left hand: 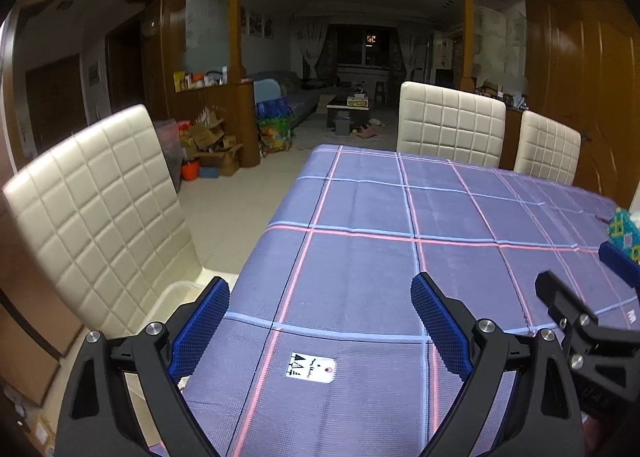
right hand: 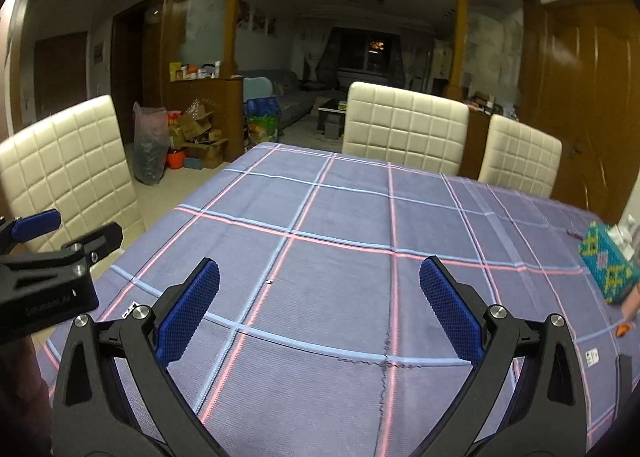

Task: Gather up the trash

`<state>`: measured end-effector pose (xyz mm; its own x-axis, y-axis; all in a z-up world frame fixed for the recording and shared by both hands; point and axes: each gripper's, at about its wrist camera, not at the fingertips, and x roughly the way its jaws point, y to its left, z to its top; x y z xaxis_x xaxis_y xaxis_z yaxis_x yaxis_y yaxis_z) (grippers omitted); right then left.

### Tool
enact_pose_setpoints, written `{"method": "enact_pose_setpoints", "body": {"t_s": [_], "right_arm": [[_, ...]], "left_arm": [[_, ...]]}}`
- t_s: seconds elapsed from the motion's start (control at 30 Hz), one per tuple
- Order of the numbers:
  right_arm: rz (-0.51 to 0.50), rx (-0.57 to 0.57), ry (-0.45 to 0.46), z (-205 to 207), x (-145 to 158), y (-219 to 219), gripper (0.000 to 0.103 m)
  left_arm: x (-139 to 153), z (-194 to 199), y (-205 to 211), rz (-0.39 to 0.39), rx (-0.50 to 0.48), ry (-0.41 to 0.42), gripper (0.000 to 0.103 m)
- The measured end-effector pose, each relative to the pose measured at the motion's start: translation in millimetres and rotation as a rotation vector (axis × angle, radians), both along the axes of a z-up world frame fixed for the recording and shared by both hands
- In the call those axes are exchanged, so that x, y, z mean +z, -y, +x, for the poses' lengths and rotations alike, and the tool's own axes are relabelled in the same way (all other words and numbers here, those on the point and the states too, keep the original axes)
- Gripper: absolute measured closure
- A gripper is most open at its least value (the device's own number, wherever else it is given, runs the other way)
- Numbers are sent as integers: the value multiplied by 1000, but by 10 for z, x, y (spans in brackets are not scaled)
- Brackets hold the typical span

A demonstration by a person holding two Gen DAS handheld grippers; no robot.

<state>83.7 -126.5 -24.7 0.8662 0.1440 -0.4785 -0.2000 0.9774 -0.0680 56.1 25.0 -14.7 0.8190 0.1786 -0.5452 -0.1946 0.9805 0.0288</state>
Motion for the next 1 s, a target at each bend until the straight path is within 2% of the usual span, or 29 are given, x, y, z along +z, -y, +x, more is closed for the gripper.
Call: {"method": "enact_pose_setpoints", "body": {"t_s": [0.13, 0.27, 0.43, 0.73, 1.0], "right_arm": [[39, -15, 1, -51, 74, 142, 4], [80, -26, 3, -167, 172, 219, 4], [70, -45, 30, -359, 304, 210, 4], [54, -35, 63, -583, 507, 107, 4], [35, -32, 79, -688, 590, 27, 4]], "left_arm": [[97, -115, 168, 38, -21, 3, 13], [227, -320, 263, 71, 4, 24, 13], [349, -499, 294, 123, 52, 42, 13], [492, -726, 206, 130, 62, 72, 13], [485, -805, 97, 98, 73, 63, 13]]}}
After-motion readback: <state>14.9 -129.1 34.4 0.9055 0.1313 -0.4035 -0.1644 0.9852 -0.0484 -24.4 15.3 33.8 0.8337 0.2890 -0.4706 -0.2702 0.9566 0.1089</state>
